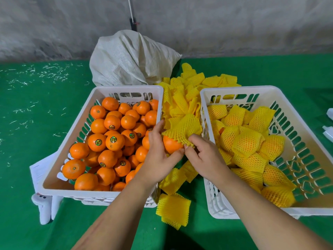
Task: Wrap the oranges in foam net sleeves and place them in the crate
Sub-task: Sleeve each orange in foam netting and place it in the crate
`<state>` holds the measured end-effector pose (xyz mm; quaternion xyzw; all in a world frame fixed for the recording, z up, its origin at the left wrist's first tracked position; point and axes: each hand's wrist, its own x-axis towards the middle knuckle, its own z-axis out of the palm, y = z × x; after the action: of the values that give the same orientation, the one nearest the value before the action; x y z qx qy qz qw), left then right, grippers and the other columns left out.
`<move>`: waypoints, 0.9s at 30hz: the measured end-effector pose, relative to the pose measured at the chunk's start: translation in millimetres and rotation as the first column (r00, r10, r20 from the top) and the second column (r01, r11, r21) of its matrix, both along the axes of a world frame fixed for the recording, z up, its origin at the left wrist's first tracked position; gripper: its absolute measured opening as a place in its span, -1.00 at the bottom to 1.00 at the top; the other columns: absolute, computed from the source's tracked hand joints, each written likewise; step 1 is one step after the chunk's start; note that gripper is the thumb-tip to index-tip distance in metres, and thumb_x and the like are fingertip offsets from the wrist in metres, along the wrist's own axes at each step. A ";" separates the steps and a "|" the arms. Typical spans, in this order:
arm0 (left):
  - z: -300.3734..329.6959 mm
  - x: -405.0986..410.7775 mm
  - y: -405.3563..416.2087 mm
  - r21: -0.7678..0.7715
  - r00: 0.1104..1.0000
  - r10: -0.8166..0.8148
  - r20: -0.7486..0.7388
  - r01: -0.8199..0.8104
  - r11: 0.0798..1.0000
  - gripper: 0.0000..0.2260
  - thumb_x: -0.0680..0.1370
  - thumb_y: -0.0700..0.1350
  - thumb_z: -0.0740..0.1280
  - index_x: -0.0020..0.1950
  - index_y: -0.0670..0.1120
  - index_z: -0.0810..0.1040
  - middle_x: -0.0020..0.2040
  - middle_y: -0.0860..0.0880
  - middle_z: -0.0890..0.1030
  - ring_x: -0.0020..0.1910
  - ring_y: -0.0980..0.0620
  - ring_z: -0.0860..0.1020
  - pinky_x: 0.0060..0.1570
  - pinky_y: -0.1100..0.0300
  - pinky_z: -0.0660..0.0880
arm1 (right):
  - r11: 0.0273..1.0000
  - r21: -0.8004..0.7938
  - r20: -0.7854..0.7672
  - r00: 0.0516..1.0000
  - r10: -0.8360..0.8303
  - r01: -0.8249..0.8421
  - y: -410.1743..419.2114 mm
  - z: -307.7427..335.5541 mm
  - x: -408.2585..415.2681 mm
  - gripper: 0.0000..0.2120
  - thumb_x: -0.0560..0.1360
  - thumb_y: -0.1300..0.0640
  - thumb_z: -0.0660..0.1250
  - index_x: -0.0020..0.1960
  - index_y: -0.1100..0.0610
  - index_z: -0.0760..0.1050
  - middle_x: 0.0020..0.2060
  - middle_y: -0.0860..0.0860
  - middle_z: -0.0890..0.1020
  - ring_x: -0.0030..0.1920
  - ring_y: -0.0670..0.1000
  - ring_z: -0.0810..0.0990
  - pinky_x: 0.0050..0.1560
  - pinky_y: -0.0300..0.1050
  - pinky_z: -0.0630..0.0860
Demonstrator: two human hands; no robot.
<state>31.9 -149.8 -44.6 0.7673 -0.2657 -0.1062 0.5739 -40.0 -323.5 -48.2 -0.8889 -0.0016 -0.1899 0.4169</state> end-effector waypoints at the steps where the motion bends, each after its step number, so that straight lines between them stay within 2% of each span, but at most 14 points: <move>1: -1.8 1.6 5.7 0.038 0.998 -0.058 0.022 0.057 0.998 -0.21 0.49 0.13 0.45 0.59 0.34 0.07 0.42 0.35 0.18 0.47 0.27 0.30 0.30 0.38 0.41 | 1.000 0.029 -0.010 1.000 0.001 0.000 0.2 0.5 0.1 -0.79 0.61 0.00 0.19 -0.18 -0.17 0.28 -0.36 -0.07 0.37 -0.38 -0.04 0.35 -0.42 0.03 0.28; 3: -5.6 3.8 15.1 0.103 0.987 -0.142 0.076 0.134 0.986 -0.24 0.49 0.11 0.44 0.61 0.29 0.15 0.42 0.31 0.20 0.42 0.35 0.29 0.23 0.45 0.41 | 0.999 0.048 -0.016 1.000 -0.006 0.007 -1.0 1.8 0.5 -0.81 0.57 0.03 0.19 -0.19 -0.15 0.25 -0.34 -0.09 0.35 -0.35 -0.06 0.33 -0.40 0.05 0.28; 6: -9.6 -0.4 16.4 0.079 0.995 -0.057 0.080 0.050 0.996 -0.29 0.50 0.20 0.51 0.58 0.24 0.28 0.43 0.22 0.35 0.41 0.16 0.44 0.28 0.18 0.53 | 0.999 -0.031 0.022 1.000 -0.021 0.022 0.6 5.0 -0.5 -0.85 0.54 0.04 0.20 -0.18 -0.08 0.27 -0.27 -0.11 0.35 -0.29 0.00 0.38 -0.38 0.04 0.34; 8: -8.8 -3.7 12.1 -0.066 0.997 0.060 -0.047 -0.063 0.996 -0.32 0.46 0.22 0.56 0.51 0.20 0.38 0.40 0.13 0.50 0.34 0.05 0.57 0.24 0.04 0.60 | 0.988 -0.157 0.077 0.997 0.000 0.012 5.6 6.9 -2.4 -0.85 0.56 0.06 0.23 -0.17 0.02 0.31 -0.22 -0.10 0.34 -0.27 0.01 0.36 -0.37 0.04 0.36; 10: -6.6 -3.2 6.9 -0.185 0.973 0.133 -0.191 -0.169 0.968 -0.38 0.43 0.20 0.60 0.41 0.18 0.44 0.26 0.09 0.64 0.21 0.05 0.66 0.12 0.07 0.65 | 0.955 -0.297 0.118 0.991 0.056 -0.018 10.1 5.1 -4.0 -0.86 0.56 0.07 0.26 -0.14 0.07 0.36 -0.19 -0.11 0.32 -0.28 -0.05 0.32 -0.36 -0.08 0.32; 11: -5.2 -2.1 4.9 -0.189 0.962 0.156 -0.223 -0.200 0.961 -0.41 0.43 0.20 0.60 0.37 0.17 0.45 0.18 0.09 0.68 0.12 0.06 0.70 0.02 0.10 0.66 | 0.951 -0.308 0.108 0.992 0.062 -0.026 10.3 4.1 -3.7 -0.87 0.56 0.06 0.27 -0.11 0.06 0.36 -0.18 -0.13 0.31 -0.28 -0.08 0.31 -0.36 -0.13 0.30; 14: 0.0 -1.6 1.3 -0.057 0.971 0.158 -0.181 -0.171 0.984 -0.43 0.43 0.35 0.51 0.33 0.18 0.43 0.08 0.22 0.68 -0.05 0.16 0.70 -0.15 0.16 0.62 | 0.991 -0.132 0.033 0.999 -0.004 0.008 6.9 3.2 -1.2 -0.77 0.51 -0.06 0.31 -0.02 -0.09 0.25 -0.16 -0.19 0.34 -0.26 -0.11 0.42 -0.39 -0.17 0.31; 16: 1.1 -3.8 2.5 0.033 0.991 0.090 -0.100 -0.087 0.996 -0.35 0.45 0.39 0.45 0.46 0.24 0.35 0.09 0.33 0.63 -0.05 0.20 0.68 -0.19 0.24 0.59 | 0.997 -0.070 0.032 0.999 -0.032 0.034 5.0 0.1 -1.0 -0.72 0.48 -0.09 0.31 0.03 -0.11 0.22 -0.14 -0.18 0.35 -0.19 -0.15 0.47 -0.39 -0.13 0.37; 18: 0.5 -3.9 6.1 0.073 0.999 0.022 -0.033 -0.019 0.997 -0.29 0.48 0.34 0.46 0.55 0.31 0.23 0.14 0.39 0.57 -0.03 0.21 0.67 -0.18 0.33 0.56 | 0.998 -0.041 0.034 0.998 -0.053 0.055 3.2 -2.7 -1.0 -0.73 0.49 -0.02 0.30 0.08 -0.11 0.23 -0.14 -0.16 0.34 -0.17 -0.13 0.47 -0.37 -0.10 0.40; 20: -0.7 -3.0 7.6 0.048 1.000 -0.002 -0.025 0.004 0.999 -0.33 0.51 0.32 0.48 0.54 0.34 0.25 0.14 0.33 0.60 -0.06 0.20 0.67 -0.22 0.35 0.54 | 0.996 0.001 0.020 0.995 -0.094 0.094 -0.1 -4.3 0.6 -0.76 0.52 0.07 0.27 0.11 -0.12 0.28 -0.12 -0.20 0.39 -0.23 -0.15 0.47 -0.37 -0.20 0.37; 22: -0.7 -2.6 5.5 0.027 0.999 0.040 -0.037 -0.039 0.999 -0.35 0.49 0.32 0.51 0.49 0.32 0.30 0.03 0.25 0.65 -0.17 0.17 0.66 -0.29 0.31 0.52 | 0.992 -0.003 0.053 0.991 -0.126 0.126 -2.3 -3.9 1.7 -0.81 0.54 0.12 0.23 0.10 -0.09 0.34 -0.13 -0.23 0.40 -0.23 -0.21 0.46 -0.32 -0.34 0.32; 24: -1.6 -2.3 2.5 -0.024 0.993 0.104 -0.060 -0.106 0.994 -0.37 0.49 0.28 0.52 0.47 0.27 0.32 0.02 0.23 0.66 -0.14 0.17 0.67 -0.25 0.28 0.55 | 0.994 -0.060 0.121 0.989 -0.087 0.095 1.3 -3.4 -0.2 -0.87 0.56 0.14 0.21 0.07 -0.03 0.37 -0.12 -0.24 0.35 -0.19 -0.24 0.45 -0.25 -0.39 0.31; 26: -4.2 -1.3 0.2 -0.101 0.983 0.155 -0.103 -0.165 0.981 -0.41 0.51 0.21 0.52 0.45 0.19 0.34 0.06 0.14 0.70 -0.10 0.08 0.70 -0.17 0.03 0.64 | 0.991 -0.130 0.142 0.990 -0.001 0.020 5.1 -5.9 -2.1 -0.89 0.57 0.12 0.22 0.09 0.00 0.37 -0.09 -0.23 0.34 -0.11 -0.25 0.44 -0.17 -0.40 0.32; 27: -5.2 -1.5 -0.4 -0.106 0.978 0.179 -0.106 -0.190 0.976 -0.43 0.51 0.20 0.50 0.43 0.17 0.33 0.03 0.11 0.71 -0.14 0.04 0.70 -0.19 -0.08 0.65 | 0.993 -0.119 0.120 0.993 0.018 -0.004 5.5 -6.5 -2.2 -0.87 0.57 0.08 0.24 0.11 -0.03 0.36 -0.10 -0.26 0.34 -0.11 -0.25 0.46 -0.16 -0.42 0.33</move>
<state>30.5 -150.2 -49.8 0.7480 -0.1711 -0.0737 0.6370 -42.2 -318.0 -54.6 -0.8988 -0.0431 -0.2406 0.3638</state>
